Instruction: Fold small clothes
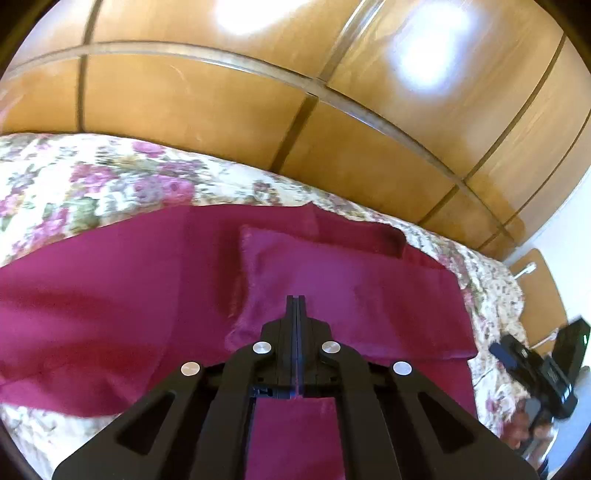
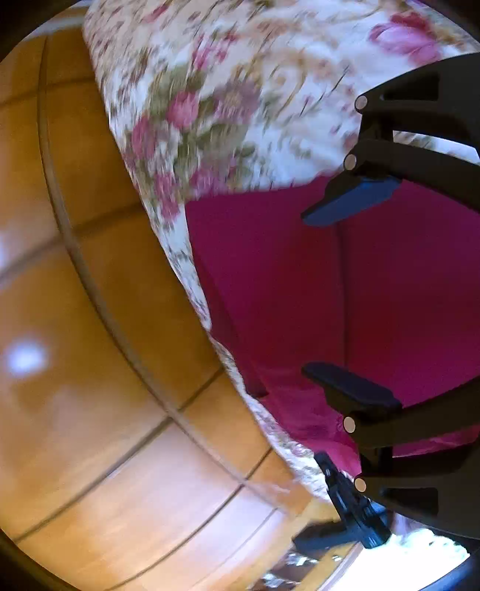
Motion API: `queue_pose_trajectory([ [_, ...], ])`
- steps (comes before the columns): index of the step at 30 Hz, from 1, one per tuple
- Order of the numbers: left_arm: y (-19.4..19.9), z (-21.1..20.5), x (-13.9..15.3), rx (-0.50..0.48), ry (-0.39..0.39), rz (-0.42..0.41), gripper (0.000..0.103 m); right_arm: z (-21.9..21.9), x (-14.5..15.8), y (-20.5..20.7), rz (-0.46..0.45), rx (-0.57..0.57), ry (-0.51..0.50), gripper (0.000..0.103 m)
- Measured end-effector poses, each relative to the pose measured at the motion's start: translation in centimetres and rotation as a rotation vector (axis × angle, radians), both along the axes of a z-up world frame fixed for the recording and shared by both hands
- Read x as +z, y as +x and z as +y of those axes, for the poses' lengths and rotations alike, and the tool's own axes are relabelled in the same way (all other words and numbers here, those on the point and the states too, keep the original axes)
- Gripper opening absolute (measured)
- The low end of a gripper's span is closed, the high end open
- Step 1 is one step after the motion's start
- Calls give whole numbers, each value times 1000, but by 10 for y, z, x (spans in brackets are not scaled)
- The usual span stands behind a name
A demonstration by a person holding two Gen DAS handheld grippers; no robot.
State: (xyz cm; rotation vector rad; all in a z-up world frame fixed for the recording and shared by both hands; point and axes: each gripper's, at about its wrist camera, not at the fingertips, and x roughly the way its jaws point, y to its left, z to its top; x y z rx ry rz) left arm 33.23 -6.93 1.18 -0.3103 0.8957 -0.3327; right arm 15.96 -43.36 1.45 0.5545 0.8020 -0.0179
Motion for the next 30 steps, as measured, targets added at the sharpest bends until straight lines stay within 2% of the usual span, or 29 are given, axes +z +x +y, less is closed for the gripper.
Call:
queue_pose_trajectory([
  [2,1,1,-10,13,49,27,0,11,-16,24,63,-10,-112,76],
  [4,5,3,-21,25,65,61,0,15,-37,39,124,-18,-156,76],
  [7,7,9,-24,21,5,64,0,25,-55,45,157,-27,-226,79],
  [8,7,10,-19,5,-24,42,15,30,-56,42,141,-22,-255,81],
  [10,10,8,-15,0,-30,19,42,34,-62,38,124,-10,-286,86],
  [11,15,6,-14,5,-23,12,43,37,-67,37,118,-6,-306,87],
  [16,45,-1,-34,9,21,65,42,40,-74,41,113,2,-334,93],
  [17,51,-4,-40,0,24,84,22,40,-77,42,113,3,-337,93],
  [18,54,-6,-44,-12,33,97,9,41,-76,42,111,5,-337,94],
  [19,55,-8,-46,-14,42,102,6,40,-76,42,109,6,-333,94],
  [23,29,0,-24,20,-41,38,5,42,-75,38,101,7,-329,94],
  [25,21,6,-19,39,-69,38,5,42,-76,38,98,7,-330,95],
  [26,21,8,-21,50,-63,53,5,42,-77,38,100,8,-334,95],
  [28,29,4,-33,64,16,90,5,44,-77,39,102,9,-344,96],
  [30,46,-3,-61,52,79,192,6,45,-78,40,104,11,-351,97],
])
